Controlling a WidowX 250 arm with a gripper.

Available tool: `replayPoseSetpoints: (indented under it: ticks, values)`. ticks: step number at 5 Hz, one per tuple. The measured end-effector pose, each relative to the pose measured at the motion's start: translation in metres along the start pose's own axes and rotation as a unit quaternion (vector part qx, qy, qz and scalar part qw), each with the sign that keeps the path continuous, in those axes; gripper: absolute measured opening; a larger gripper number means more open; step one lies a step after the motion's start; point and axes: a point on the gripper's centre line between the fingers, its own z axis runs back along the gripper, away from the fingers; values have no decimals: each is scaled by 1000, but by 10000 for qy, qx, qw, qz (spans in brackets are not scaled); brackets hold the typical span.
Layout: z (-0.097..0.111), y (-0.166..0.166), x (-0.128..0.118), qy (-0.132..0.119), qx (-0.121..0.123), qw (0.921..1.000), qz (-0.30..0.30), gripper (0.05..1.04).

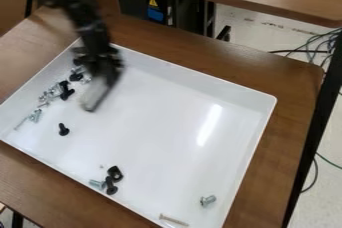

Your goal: Sweep into pile

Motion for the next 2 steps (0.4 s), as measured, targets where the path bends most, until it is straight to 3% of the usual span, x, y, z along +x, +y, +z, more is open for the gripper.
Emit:
replayPoseSetpoints:
  ticks: [1, 2]
  values:
    - [-4, -12, -31, 333, -173, 9977, -565, 355]
    - [-3, -29, -54, 594, -106, 9938, -934, 355]
